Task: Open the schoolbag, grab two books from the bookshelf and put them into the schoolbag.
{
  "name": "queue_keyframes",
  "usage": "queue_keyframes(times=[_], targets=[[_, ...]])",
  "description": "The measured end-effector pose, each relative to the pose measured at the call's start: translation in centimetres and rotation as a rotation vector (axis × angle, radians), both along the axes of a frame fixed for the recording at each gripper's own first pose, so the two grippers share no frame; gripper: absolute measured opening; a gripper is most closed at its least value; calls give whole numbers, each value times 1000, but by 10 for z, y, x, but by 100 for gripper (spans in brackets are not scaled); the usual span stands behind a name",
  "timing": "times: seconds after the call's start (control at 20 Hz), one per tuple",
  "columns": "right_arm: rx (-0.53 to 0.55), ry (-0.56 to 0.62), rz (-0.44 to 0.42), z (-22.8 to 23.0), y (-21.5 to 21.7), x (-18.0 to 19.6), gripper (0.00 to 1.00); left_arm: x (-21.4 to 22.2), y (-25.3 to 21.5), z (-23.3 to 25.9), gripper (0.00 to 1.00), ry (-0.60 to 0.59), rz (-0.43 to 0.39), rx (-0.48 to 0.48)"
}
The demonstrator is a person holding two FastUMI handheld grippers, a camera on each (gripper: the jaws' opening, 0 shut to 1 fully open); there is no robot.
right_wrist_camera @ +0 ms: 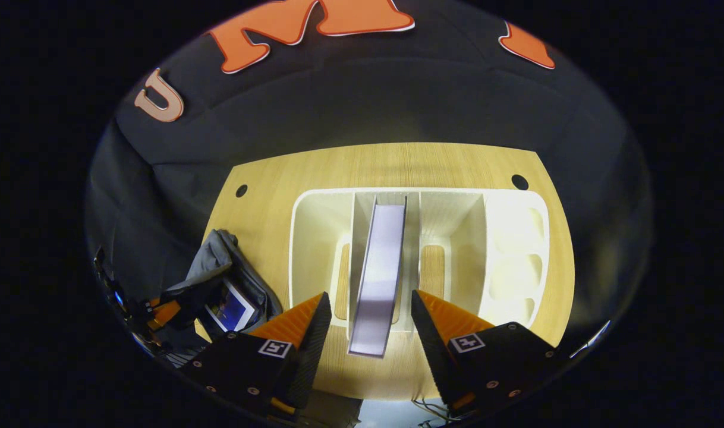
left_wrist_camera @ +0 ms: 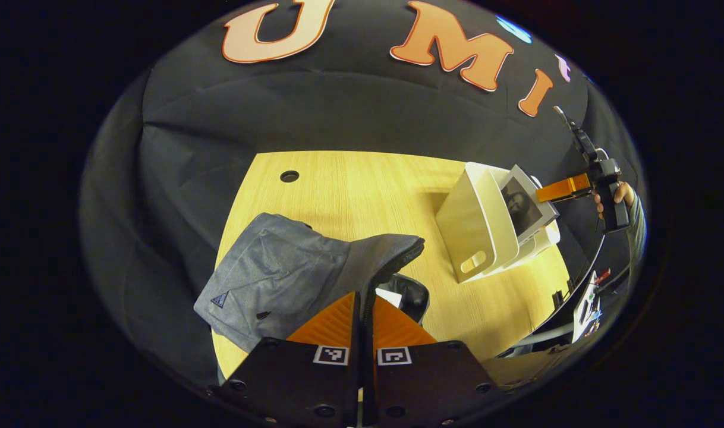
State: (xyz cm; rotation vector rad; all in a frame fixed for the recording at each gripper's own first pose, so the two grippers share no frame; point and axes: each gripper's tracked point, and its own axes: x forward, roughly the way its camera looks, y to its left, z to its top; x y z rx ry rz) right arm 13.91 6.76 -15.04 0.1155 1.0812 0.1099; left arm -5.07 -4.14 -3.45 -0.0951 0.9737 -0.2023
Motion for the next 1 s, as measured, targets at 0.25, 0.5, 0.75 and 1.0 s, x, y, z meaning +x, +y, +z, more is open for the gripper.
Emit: queue_keyframes(times=[0.25,0.5,0.75,1.0], targets=[[36,65,-36,-10,2,11,61,0,-1,-2,4,6,22,-3],[3,80,-68,-11,-7,12,37,0,0,-3,4,5,12,-1],[-21,73,-96,-2,-16,-1,30,3,-2,-5,4,-1,-8,-12],[-55,27,-126,17,-18,-25,29,-1,-1,-5,4,-7,-47,-30]])
